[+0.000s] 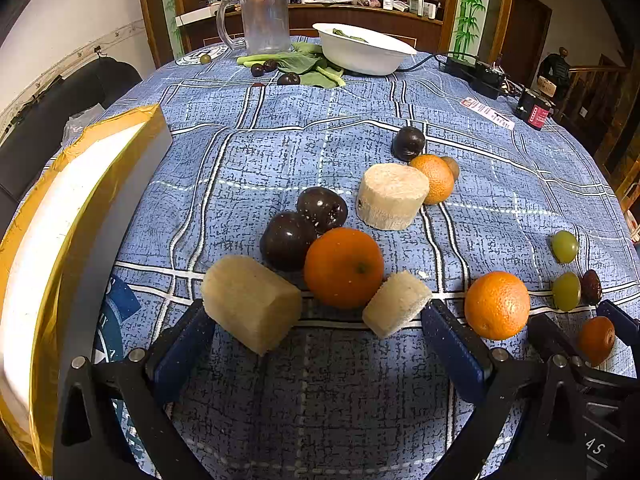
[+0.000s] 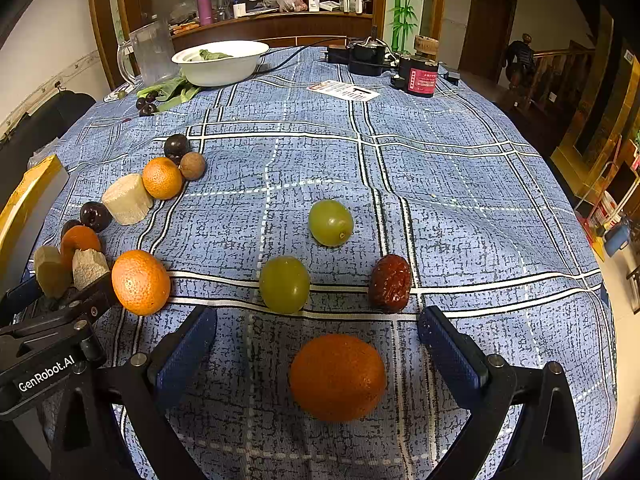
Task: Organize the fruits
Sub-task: 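Move both tools from the tray toward the fruit on the cloth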
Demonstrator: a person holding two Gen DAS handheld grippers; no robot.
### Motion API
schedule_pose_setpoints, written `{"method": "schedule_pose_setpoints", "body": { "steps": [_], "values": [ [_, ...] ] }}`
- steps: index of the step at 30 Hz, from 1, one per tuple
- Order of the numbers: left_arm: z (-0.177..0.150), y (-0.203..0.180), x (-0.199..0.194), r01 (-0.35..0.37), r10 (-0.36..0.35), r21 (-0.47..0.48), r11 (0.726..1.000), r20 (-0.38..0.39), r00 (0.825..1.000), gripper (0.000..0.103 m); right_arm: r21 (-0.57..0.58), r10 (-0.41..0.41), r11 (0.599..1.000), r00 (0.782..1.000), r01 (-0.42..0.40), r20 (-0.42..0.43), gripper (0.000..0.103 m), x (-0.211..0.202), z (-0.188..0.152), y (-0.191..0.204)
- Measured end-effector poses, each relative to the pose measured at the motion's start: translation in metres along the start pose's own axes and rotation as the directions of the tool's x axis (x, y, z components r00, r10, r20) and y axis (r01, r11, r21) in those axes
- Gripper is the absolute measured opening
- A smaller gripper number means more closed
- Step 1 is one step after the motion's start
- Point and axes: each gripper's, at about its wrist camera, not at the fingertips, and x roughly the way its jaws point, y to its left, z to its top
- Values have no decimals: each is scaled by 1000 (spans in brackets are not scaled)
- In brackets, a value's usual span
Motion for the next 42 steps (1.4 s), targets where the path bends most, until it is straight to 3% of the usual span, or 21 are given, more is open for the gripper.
{"method": "schedule_pose_setpoints", "body": {
  "steps": [13, 26, 29, 32, 37, 39, 42],
  "values": [
    [0, 4, -3, 12, -12, 22, 1000, -7, 1000, 103, 1, 0, 1000, 1000, 0, 0, 102, 0, 0, 0],
    [-3, 6, -5, 50, -43, 75, 996, -90, 995, 103, -4, -1, 1000, 1000, 1, -23, 102, -3, 1, 1],
    [-11, 16, -24, 71, -69, 76, 995, -30, 997, 103, -4, -2, 1000, 999, 2, -39, 102, -1, 3, 3],
    [-15, 33, -53, 65, -70, 56, 996, 81, 994, 103, -5, 1, 1000, 999, -1, -46, 102, -1, 2, 1],
    [-12, 77, -78, 145, -144, -17, 989, 46, 989, 103, -4, -6, 1000, 999, 5, -42, 102, 0, 1, 2],
    [-12, 94, -93, 146, -143, -35, 989, 76, 987, 103, -3, -15, 1000, 999, 15, -39, 102, 0, 1, 3],
    [-13, 116, -125, 100, -92, -36, 994, 183, 979, 103, 3, -14, 1000, 999, 14, -48, 102, -2, 1, 1]
  ]
}}
